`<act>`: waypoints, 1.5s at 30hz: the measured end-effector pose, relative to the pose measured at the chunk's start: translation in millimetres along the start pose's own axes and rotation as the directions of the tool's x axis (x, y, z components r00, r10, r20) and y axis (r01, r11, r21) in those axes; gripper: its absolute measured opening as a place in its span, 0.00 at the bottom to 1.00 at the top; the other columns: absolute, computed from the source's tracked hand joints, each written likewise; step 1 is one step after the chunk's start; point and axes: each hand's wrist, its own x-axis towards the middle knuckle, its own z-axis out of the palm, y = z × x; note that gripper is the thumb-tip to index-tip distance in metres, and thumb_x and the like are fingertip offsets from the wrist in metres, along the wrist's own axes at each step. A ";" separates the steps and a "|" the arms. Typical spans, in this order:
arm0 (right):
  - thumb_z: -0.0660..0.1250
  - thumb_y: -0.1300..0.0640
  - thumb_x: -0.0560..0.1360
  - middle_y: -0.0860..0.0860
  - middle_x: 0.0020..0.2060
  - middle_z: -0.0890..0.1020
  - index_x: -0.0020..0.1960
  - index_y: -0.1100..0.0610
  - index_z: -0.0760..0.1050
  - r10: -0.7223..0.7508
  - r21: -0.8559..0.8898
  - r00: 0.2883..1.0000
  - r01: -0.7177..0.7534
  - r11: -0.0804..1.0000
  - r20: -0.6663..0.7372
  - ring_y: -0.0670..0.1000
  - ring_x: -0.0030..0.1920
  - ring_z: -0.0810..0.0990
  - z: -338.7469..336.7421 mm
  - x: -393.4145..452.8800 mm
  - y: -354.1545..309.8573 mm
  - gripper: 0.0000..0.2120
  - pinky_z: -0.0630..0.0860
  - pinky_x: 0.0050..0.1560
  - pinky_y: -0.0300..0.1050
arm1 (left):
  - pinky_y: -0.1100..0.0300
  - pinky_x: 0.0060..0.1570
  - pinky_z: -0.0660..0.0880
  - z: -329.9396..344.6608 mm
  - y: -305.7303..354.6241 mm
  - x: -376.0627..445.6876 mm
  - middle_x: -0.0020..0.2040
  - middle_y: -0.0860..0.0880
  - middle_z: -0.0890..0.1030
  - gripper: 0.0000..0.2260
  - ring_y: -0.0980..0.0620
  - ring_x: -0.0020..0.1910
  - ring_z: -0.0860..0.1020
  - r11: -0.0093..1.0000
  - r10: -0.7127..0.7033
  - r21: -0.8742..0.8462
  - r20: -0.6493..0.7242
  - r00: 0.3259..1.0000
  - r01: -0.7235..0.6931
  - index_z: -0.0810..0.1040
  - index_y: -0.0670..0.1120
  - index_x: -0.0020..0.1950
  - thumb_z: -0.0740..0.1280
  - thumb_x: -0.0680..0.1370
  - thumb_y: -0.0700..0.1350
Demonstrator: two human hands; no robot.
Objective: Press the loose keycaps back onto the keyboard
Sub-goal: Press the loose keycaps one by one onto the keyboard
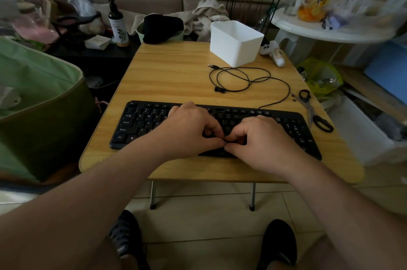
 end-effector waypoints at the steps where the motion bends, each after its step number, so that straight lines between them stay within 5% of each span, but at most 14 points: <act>1: 0.72 0.40 0.75 0.36 0.42 0.78 0.51 0.38 0.85 -0.001 -0.001 1.000 0.001 1.000 -0.002 0.47 0.54 0.76 -0.5 -0.3 0.0 0.07 0.76 0.60 0.60 | 0.47 0.62 0.69 0.3 0.0 -0.2 0.43 0.61 0.77 0.09 0.53 0.56 0.70 1.000 0.000 0.003 0.000 1.000 0.000 0.83 0.65 0.52 0.70 0.75 0.64; 22: 0.66 0.42 0.80 0.41 0.41 0.76 0.50 0.42 0.85 -0.011 -0.146 1.000 0.008 0.989 -0.019 0.48 0.52 0.73 2.5 -7.1 -8.3 0.09 0.74 0.56 0.55 | 0.47 0.62 0.68 7.3 1.5 -2.7 0.42 0.60 0.78 0.05 0.54 0.56 0.70 0.992 0.059 0.110 -0.041 0.997 -0.054 0.83 0.63 0.48 0.70 0.77 0.61; 29: 0.67 0.44 0.79 0.40 0.39 0.76 0.48 0.42 0.85 -0.002 -0.092 1.000 0.000 0.996 -0.021 0.48 0.51 0.73 3.0 -7.9 -6.9 0.08 0.73 0.57 0.55 | 0.48 0.61 0.68 11.4 2.2 -2.4 0.40 0.59 0.78 0.03 0.54 0.54 0.71 0.992 0.093 0.094 -0.057 0.994 -0.088 0.80 0.63 0.43 0.71 0.76 0.59; 33: 0.72 0.48 0.76 0.38 0.34 0.78 0.43 0.43 0.85 0.020 0.131 0.993 -0.004 0.991 -0.116 0.42 0.42 0.77 0.8 -5.4 -2.9 0.04 0.77 0.50 0.50 | 0.47 0.62 0.72 4.1 -3.4 6.3 0.40 0.61 0.80 0.05 0.56 0.51 0.75 0.993 0.111 -0.033 -0.070 0.991 -0.113 0.83 0.62 0.43 0.69 0.73 0.60; 42: 0.75 0.45 0.74 0.39 0.35 0.80 0.39 0.43 0.81 0.006 0.164 0.999 -0.013 0.986 0.040 0.42 0.44 0.76 -4.8 16.1 -1.6 0.06 0.77 0.58 0.60 | 0.60 0.47 0.76 -13.3 -24.7 70.5 0.47 0.60 0.82 0.03 0.61 0.47 0.79 0.987 -0.138 -0.110 -0.186 0.973 0.119 0.83 0.58 0.51 0.71 0.79 0.53; 45: 0.75 0.43 0.74 0.39 0.35 0.79 0.40 0.43 0.81 -0.014 0.119 0.997 0.005 0.993 0.073 0.43 0.46 0.74 -7.9 20.0 -0.6 0.07 0.75 0.60 0.58 | 0.57 0.54 0.76 -10.5 -35.1 94.1 0.56 0.56 0.82 0.11 0.54 0.53 0.80 0.982 -0.186 -0.046 -0.160 0.969 0.181 0.82 0.57 0.62 0.69 0.80 0.49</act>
